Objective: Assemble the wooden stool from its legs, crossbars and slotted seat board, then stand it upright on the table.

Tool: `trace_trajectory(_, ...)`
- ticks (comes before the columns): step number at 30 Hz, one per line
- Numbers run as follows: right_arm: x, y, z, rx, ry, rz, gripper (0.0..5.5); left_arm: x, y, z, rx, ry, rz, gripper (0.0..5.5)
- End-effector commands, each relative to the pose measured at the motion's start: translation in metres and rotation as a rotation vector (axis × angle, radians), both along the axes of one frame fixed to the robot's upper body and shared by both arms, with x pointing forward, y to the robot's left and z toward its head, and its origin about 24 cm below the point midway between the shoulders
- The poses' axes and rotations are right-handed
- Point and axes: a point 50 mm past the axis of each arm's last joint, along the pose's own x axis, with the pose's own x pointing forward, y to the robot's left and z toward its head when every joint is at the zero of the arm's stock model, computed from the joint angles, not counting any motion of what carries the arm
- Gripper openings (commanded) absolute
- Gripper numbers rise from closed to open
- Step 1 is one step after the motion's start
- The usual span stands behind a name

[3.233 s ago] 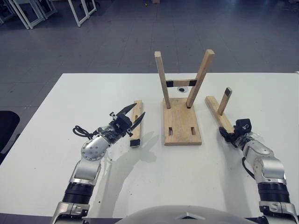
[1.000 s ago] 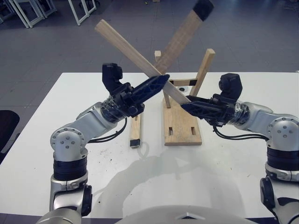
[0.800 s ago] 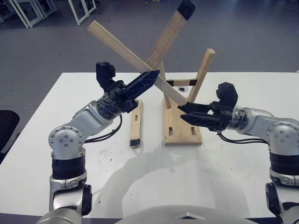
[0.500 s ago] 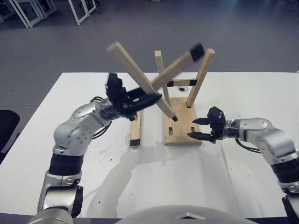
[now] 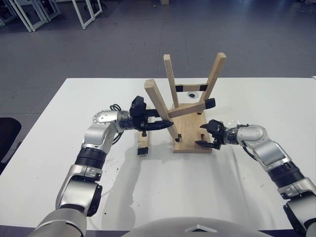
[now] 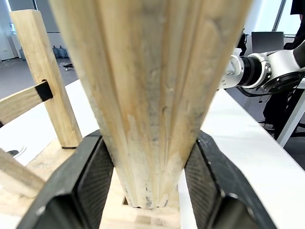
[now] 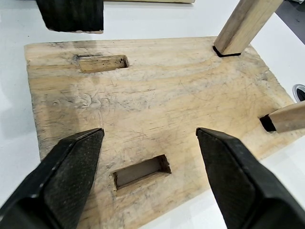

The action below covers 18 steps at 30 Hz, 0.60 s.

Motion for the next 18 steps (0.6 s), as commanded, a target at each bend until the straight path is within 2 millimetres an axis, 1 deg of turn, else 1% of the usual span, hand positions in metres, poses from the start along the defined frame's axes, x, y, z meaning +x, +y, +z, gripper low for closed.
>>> trace_trajectory(1, -0.016, -0.009, -0.034, -0.116, 0.134, -0.004, 3.58, 0.007, -0.004, 0.004, -0.009, -0.028, -0.015, 2.05)
trace_trajectory(10, -0.019, -0.009, -0.038, -0.126, 0.149, 0.016, 3.58, 0.012, -0.002, -0.007, -0.01, -0.003, 0.008, 2.05)
trace_trajectory(14, -0.019, -0.01, -0.039, -0.138, 0.147, 0.021, 3.58, 0.012, -0.007, -0.016, -0.024, 0.031, 0.012, 2.05)
trace_trajectory(18, -0.019, -0.011, -0.04, -0.147, 0.149, 0.023, 3.58, 0.013, -0.009, -0.02, -0.015, 0.046, -0.003, 2.05)
